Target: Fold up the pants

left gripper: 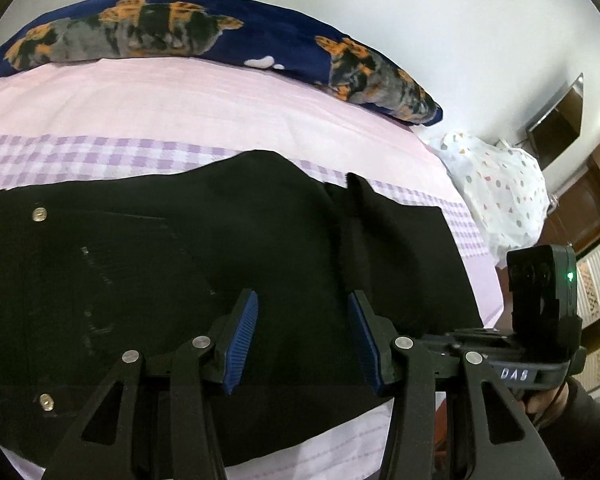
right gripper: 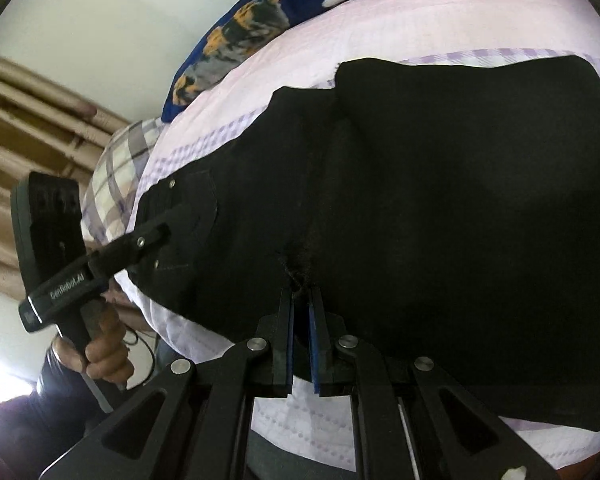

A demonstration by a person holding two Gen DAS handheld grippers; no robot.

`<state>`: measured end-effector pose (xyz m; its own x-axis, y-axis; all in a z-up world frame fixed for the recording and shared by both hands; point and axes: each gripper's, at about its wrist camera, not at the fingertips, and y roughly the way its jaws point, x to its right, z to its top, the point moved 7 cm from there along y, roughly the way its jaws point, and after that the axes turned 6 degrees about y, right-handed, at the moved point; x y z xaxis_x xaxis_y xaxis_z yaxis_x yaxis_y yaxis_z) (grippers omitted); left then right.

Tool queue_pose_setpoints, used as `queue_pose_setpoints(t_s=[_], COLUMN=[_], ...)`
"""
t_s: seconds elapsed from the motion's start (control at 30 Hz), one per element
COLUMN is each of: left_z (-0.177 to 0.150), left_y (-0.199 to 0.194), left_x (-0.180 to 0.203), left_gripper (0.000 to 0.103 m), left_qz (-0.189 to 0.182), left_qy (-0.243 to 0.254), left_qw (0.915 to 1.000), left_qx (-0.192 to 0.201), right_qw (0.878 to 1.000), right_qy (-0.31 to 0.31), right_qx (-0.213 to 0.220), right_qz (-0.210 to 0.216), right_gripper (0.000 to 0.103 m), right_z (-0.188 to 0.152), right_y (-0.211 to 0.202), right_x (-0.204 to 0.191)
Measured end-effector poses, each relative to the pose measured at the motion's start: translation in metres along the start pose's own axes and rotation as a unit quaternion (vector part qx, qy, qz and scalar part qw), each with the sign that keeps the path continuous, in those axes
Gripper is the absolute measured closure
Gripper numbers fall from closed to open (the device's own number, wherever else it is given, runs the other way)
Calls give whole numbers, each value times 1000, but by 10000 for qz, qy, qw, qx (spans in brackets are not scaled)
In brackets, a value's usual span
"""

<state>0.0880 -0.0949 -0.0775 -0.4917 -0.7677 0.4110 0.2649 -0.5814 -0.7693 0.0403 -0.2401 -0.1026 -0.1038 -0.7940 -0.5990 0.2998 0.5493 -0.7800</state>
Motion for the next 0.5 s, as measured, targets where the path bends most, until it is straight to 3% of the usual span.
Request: queue_pose_setpoints(t_s=[0.2, 0.3, 0.5], left_z=[7, 9, 3], left_y=[8, 12, 46], left_x=[12, 20, 28], left_gripper=[55, 54, 53], left_qz=[-108, -346, -1007], left_qy=[98, 77, -365], left_qw=[9998, 9992, 9910], left_qx=[-93, -179, -801], right_qw=[9992, 9995, 9955], right_qy=[-174, -152, 351], right_qx=[-245, 42, 871], right_qz=[252, 265, 141], right_gripper=[83, 79, 72], right_z=[-1, 3, 19], right_y=[2, -19, -69], right_x=[-7, -5, 31])
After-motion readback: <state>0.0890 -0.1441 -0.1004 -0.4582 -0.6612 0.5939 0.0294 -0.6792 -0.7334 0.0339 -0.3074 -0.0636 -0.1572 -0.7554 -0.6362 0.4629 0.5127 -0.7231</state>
